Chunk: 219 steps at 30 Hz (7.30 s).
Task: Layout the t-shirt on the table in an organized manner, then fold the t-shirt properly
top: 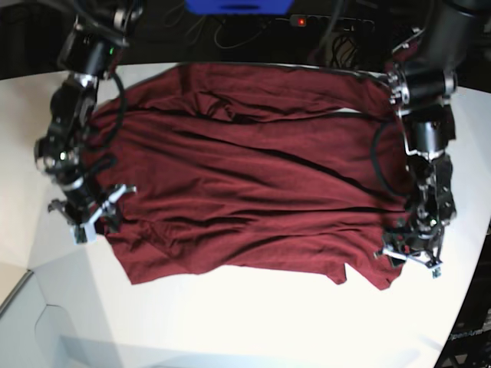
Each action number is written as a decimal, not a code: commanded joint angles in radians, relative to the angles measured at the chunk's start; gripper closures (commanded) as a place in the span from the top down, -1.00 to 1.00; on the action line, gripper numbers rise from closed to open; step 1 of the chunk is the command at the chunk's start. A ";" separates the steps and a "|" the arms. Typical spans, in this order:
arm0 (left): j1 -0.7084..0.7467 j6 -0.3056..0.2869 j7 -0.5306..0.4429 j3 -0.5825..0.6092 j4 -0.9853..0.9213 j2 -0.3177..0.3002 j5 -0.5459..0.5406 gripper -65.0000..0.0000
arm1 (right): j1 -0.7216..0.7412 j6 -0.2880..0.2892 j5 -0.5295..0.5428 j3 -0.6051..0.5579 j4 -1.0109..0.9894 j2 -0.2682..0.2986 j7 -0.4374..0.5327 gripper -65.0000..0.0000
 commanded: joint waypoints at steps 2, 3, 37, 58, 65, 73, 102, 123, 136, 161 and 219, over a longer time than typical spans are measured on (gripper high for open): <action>-0.086 0.002 -0.078 0.022 -0.064 -0.015 -0.001 -0.04 | 0.095 0.002 0.014 0.000 -0.079 0.024 0.029 -0.36; -0.106 0.002 -0.107 0.051 -0.107 -0.018 -0.001 -0.04 | 0.128 0.002 0.014 0.000 -0.133 0.036 0.029 -0.36; -0.129 0.011 -0.492 0.269 -0.376 -0.070 -0.049 -0.05 | 0.105 -0.006 0.022 -0.060 -0.417 0.180 0.222 -0.36; -0.264 0.011 -0.440 0.272 -0.420 0.139 0.112 -0.04 | -0.247 -0.001 0.016 -0.067 0.249 -0.016 0.214 -0.36; -0.282 0.011 -0.484 0.278 -0.505 0.142 0.137 -0.04 | -0.348 -0.001 0.017 -0.066 0.293 -0.018 0.214 -0.36; -0.264 0.011 -0.488 0.281 -0.548 0.143 0.140 -0.04 | -0.411 -0.001 0.020 -0.060 0.293 -0.018 0.214 -0.36; 0.347 0.011 0.134 0.267 0.632 -0.062 -0.167 -0.06 | -0.472 0.001 0.017 -0.110 0.361 -0.065 0.214 -0.36; 0.442 0.011 0.068 0.241 0.443 -0.110 -0.166 -0.06 | 0.048 0.001 0.013 -0.158 -0.300 0.059 0.214 -0.36; 0.465 0.002 0.076 0.054 0.598 -0.128 -0.176 -0.06 | -0.360 0.001 0.014 -0.253 0.103 0.060 0.214 -0.36; 0.224 0.005 0.010 0.292 0.167 -0.127 -0.173 -0.06 | -0.101 0.001 0.014 -0.265 -0.047 0.037 0.214 -0.36; -0.158 0.011 -0.438 0.250 -0.476 0.211 0.210 -0.56 | -0.494 0.001 0.014 -0.399 0.254 0.109 0.214 -0.37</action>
